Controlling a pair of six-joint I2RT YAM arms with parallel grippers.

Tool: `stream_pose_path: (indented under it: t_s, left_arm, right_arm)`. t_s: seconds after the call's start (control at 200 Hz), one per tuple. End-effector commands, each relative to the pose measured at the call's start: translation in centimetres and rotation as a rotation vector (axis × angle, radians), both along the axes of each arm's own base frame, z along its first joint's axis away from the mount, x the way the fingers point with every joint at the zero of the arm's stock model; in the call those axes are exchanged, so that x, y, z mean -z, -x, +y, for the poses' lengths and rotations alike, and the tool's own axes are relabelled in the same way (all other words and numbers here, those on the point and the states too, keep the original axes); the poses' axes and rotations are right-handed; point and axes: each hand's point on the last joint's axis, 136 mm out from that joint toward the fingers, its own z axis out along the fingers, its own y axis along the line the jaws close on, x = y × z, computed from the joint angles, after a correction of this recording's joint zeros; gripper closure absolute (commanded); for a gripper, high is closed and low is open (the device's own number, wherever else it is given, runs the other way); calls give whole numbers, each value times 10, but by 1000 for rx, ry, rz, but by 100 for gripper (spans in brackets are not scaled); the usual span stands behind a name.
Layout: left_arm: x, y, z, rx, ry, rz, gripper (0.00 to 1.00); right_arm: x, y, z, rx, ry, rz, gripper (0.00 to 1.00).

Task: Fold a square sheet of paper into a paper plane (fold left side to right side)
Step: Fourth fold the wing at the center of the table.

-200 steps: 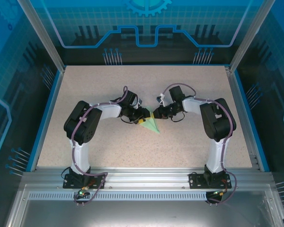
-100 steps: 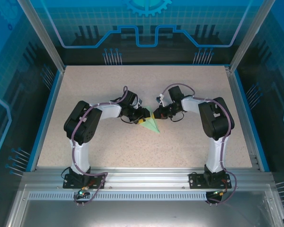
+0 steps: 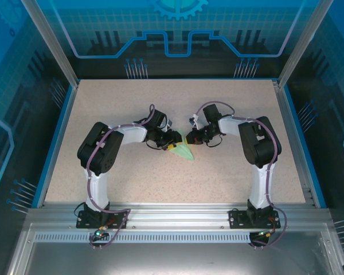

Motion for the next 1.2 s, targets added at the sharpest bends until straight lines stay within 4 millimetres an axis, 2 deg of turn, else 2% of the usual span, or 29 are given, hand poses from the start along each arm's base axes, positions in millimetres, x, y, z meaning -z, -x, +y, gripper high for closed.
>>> stream_pose_path:
  t_s: [0.0,0.175,0.405,0.755,1.05,1.196]
  left_arm:
    - [19,8,7,4,-58,49,54]
    - [21,10,9,1,-63,56,65]
    - [22,10,10,-1,-71,60,67]
    - [21,10,10,-3,-75,60,68]
    - [20,10,10,-1,-72,59,68]
    - [10,8,8,3,-58,44,67]
  right_arm:
    - [8,1,-2,-8,27,13,100]
    - [10,3,-3,-8,29,18,100]
    - [13,9,-4,-9,27,25,100]
    - [13,13,-5,-9,31,25,100]
    - [20,17,-10,-8,67,40,100]
    - [25,19,-11,-12,86,48,100]
